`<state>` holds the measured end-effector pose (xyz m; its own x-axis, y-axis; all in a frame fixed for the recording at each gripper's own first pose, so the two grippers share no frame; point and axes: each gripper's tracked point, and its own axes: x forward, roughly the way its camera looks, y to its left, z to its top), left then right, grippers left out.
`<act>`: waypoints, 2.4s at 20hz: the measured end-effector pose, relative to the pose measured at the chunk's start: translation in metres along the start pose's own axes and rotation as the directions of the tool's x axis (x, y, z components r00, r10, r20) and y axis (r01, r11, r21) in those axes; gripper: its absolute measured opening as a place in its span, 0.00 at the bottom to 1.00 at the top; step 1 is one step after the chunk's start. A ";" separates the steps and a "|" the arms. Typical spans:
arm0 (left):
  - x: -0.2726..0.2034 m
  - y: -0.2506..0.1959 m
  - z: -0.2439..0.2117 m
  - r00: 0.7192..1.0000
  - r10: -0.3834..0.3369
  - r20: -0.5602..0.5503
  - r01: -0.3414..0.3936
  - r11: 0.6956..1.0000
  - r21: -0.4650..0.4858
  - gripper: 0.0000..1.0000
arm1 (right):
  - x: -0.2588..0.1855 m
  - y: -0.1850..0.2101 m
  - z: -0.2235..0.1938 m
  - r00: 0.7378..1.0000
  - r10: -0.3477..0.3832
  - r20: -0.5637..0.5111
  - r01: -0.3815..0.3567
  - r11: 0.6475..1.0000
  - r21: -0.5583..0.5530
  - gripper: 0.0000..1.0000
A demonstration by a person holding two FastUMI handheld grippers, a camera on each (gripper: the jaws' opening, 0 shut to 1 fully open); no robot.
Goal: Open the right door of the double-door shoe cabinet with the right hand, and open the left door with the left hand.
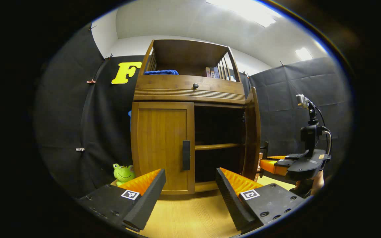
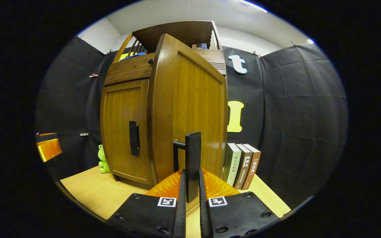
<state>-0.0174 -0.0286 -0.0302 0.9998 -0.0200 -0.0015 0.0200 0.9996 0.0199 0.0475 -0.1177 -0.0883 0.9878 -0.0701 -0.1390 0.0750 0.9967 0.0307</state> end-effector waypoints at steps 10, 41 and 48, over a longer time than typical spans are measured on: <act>0.013 -0.035 -0.007 0.998 -0.049 -0.026 0.049 0.998 -0.029 0.95 | -0.017 -0.055 0.000 0.994 -0.106 0.004 0.106 0.994 -0.008 0.17; 0.152 -0.021 -0.030 0.999 0.041 0.022 -0.041 0.998 -0.040 0.93 | -0.089 -0.046 0.036 0.983 -0.038 0.177 0.031 0.999 0.044 0.92; 0.215 0.007 -0.029 0.988 0.107 0.114 -0.106 0.994 -0.015 0.93 | -0.077 -0.042 0.028 0.980 0.001 0.200 0.019 0.995 -0.097 0.92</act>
<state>0.1975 -0.0255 -0.0595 0.9898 0.0853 0.1145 -0.0864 0.9962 0.0048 -0.0277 -0.1551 -0.0508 0.9952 -0.0762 0.0621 0.0804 0.9944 -0.0686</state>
